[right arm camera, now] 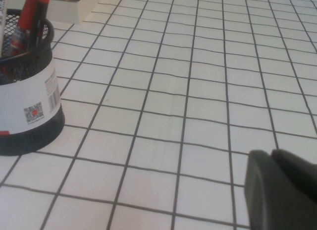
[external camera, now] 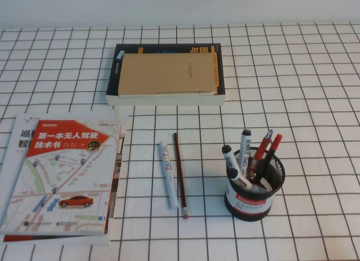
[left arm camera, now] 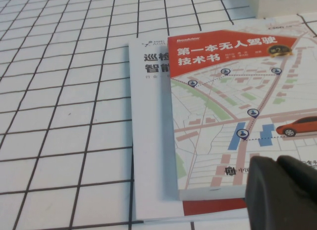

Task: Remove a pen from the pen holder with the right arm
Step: 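Take a marker out of the pen holder and lay it on the table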

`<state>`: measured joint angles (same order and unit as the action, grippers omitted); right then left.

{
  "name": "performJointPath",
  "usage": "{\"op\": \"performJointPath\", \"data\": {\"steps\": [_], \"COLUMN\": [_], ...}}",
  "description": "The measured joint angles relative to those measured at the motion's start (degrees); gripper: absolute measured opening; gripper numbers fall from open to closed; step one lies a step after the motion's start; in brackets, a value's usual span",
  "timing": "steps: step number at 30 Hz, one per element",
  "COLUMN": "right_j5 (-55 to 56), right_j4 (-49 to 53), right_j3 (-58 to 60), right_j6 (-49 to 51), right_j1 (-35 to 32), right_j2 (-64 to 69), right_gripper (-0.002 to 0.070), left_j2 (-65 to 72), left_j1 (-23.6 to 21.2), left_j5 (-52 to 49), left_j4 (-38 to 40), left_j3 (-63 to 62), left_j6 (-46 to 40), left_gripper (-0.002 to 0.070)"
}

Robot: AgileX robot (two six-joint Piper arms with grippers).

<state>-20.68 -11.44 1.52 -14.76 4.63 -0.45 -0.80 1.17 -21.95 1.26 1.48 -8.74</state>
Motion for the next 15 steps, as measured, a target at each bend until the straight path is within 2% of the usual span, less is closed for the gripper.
{"op": "performJointPath", "data": {"steps": [15], "right_j5": [-0.11], "right_j4": [0.22], "right_j3": [0.0], "right_j6": [-1.2], "right_j1": [0.0], "right_j2": [0.0], "right_gripper": [-0.0016], "left_j2": [0.0], "left_j1": [0.0], "left_j5": [0.0], "left_j4": [0.0], "left_j3": [0.0], "left_j6": [0.0], "left_gripper": [-0.0004]}}
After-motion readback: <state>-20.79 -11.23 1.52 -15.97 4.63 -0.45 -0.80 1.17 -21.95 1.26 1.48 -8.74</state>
